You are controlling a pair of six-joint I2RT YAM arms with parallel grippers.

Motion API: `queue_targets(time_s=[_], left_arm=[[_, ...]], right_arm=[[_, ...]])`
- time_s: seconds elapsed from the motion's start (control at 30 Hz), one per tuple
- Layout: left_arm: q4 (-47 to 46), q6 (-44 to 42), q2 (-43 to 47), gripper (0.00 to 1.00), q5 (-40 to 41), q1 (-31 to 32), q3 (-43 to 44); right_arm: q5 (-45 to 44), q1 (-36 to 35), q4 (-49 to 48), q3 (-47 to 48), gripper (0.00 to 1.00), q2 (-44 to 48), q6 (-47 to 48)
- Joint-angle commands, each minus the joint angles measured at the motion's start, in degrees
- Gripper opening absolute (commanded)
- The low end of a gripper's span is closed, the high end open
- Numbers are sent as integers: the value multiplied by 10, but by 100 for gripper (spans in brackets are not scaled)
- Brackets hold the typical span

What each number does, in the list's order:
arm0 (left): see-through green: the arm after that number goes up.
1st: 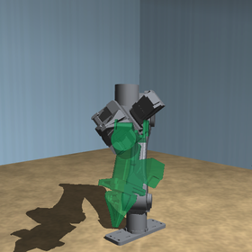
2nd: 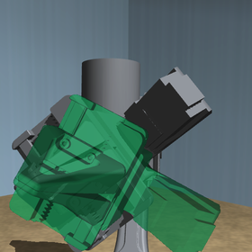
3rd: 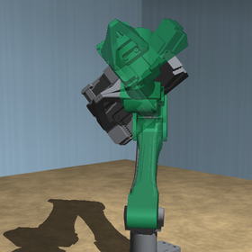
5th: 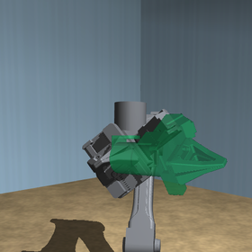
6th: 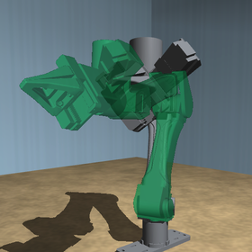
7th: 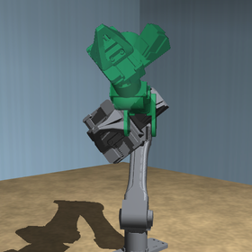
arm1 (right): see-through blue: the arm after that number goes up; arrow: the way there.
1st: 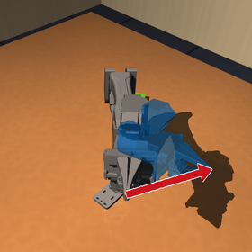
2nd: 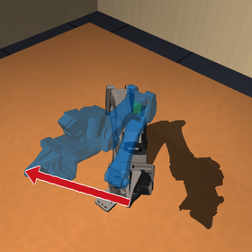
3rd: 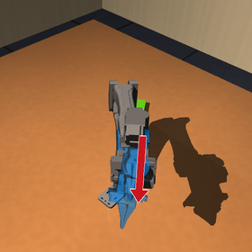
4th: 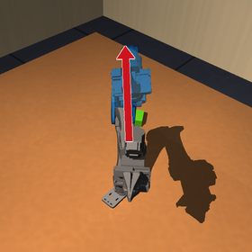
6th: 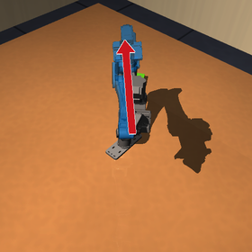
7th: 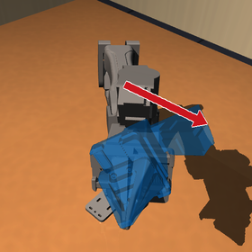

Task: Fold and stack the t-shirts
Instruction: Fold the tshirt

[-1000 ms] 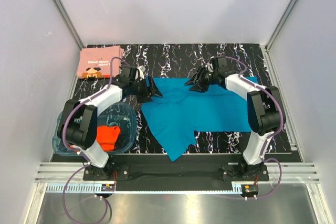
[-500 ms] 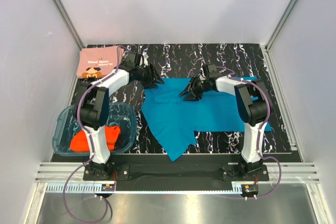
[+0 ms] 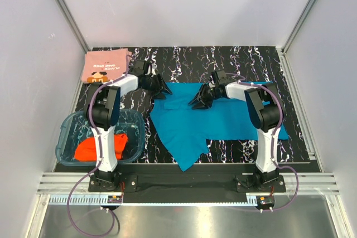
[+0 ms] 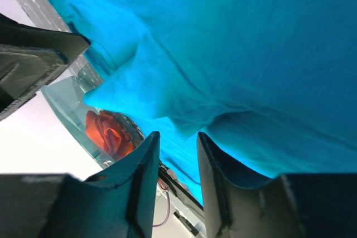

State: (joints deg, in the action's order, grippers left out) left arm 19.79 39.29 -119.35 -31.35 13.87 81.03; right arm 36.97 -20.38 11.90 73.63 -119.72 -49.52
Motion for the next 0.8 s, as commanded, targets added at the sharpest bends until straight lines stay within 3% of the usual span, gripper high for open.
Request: queue_targets(time_s=[0.0, 0.17, 0.3, 0.43, 0.77], left_arm=[[-3, 2, -8, 51, -20, -4, 26], [2, 1, -15, 51, -25, -7, 22], [8, 2, -19, 50, -22, -8, 22], [8, 1, -23, 50, -19, -8, 24], [24, -11, -33, 49, -11, -9, 35]], right_arm=[[-5, -7, 8, 16, 39, -9, 7], [-9, -8, 19, 39, 33, -29, 15], [-20, -9, 56, 69, 12, -26, 37], [-25, -8, 107, 98, 0, -8, 53], [14, -8, 285, 153, 0, -8, 106]])
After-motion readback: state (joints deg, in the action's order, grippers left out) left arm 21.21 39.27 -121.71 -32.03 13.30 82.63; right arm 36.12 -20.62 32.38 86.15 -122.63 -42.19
